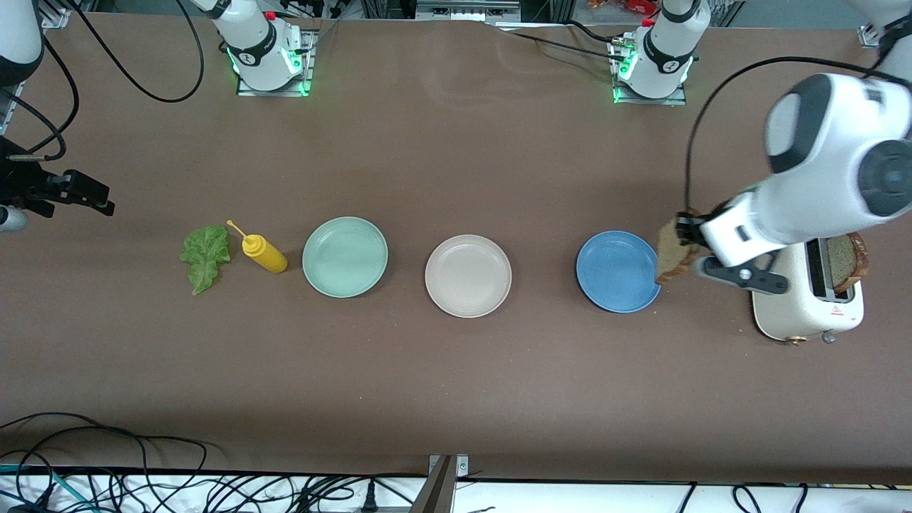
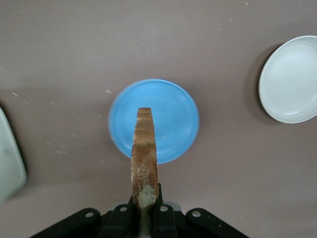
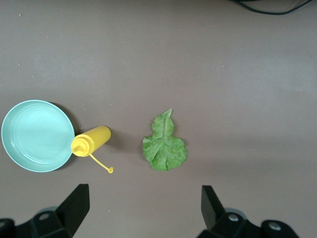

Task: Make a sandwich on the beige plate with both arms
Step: 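Carry the toast to the beige plate and lower it with the left gripper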

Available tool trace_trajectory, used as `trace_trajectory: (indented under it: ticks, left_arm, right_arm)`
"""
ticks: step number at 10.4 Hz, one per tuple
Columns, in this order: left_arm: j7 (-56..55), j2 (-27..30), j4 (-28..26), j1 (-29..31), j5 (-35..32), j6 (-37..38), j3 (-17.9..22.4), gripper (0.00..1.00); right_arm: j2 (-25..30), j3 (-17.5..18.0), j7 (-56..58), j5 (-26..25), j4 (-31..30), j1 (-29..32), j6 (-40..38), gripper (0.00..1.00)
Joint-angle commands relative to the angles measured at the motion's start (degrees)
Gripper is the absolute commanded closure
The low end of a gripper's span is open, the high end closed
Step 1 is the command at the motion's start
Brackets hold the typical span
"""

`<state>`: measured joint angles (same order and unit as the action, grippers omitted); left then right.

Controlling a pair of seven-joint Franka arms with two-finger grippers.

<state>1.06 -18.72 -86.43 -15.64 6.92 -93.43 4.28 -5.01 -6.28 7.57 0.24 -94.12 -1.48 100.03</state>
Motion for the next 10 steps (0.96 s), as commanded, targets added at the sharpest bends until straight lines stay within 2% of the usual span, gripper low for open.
trace_trajectory:
  ticks: [1,3,5,8,10]
  left_arm:
    - [-4.0,-3.8,1.6,-3.9,8.8,1.0,0.9,1.0]
    - [-4.7,-7.7,1.7,-4.1,25.0,0.6,0.9,1.0]
    - [-3.6,-12.6,3.6,-4.5,36.6,0.4,0.9,1.0]
    - [-3.4,-21.7,10.6,-7.4,47.7,-5.6,0.6,1.0]
    - [2.5,-24.7,10.9,-10.7,48.5,-14.2,0.4,1.0]
  right_arm:
    - [0.3,0.4,-0.1,-0.4,0.1,-0.1,-0.2,0.0]
    - [0.3,0.4,-0.1,-0.3,0.1,0.0,-0.2,0.0]
    - [0.3,0.4,-0.2,-0.3,0.1,0.0,-0.2,0.0]
    - [0.3,0.4,-0.3,-0.3,0.1,0.0,-0.3,0.0]
    - [0.3,0.5,-0.2,-0.3,0.1,-0.1,-0.3,0.0]
